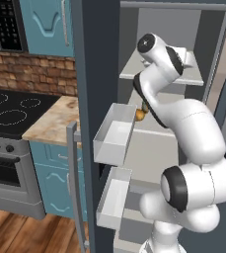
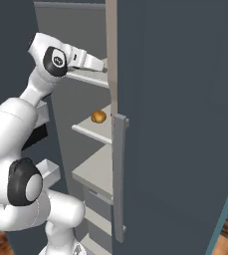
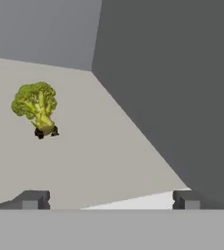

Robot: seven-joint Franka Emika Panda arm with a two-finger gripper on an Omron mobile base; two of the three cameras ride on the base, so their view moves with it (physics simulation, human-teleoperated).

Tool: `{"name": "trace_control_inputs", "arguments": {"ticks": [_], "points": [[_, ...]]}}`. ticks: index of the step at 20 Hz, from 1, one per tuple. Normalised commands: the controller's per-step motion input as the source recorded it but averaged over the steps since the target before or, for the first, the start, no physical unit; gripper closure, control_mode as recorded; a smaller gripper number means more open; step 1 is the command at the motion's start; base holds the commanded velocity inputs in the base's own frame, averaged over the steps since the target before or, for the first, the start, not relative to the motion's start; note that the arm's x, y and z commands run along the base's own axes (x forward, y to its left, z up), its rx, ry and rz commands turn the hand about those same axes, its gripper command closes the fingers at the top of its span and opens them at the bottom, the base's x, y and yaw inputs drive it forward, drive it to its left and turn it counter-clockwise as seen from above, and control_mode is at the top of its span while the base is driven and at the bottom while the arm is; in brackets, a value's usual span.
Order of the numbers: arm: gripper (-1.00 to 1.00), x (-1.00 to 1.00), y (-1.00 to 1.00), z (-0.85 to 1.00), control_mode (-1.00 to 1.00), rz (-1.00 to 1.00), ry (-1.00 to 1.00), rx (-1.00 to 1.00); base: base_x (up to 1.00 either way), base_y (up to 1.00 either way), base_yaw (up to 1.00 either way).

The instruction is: Take the cucumber and broccoli from the highest rack and move them to the second highest rack where the potato and garlic are located, to maximize freezer space. Close the freezer door after rearranging.

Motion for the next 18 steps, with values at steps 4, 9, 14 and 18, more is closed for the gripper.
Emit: {"name": "trace_control_inputs", "arguments": {"ticks": [4,9,14,18], "points": [[-1.0,0.36,-0.11,-0.13,-1.0,0.19,0.0,0.01,0.0,0.0,0.0],[-1.0,0.34,-0.22,-0.04,-1.0,0.17,0.0,0.05,0.0,0.0,0.0],[-1.0,0.33,-0.14,0.0,-1.0,0.01,0.01,0.04,0.0,0.0,0.0],[-1.0,0.32,-0.02,0.0,-1.0,0.0,0.0,0.03,0.0,0.0,0.0]]}}
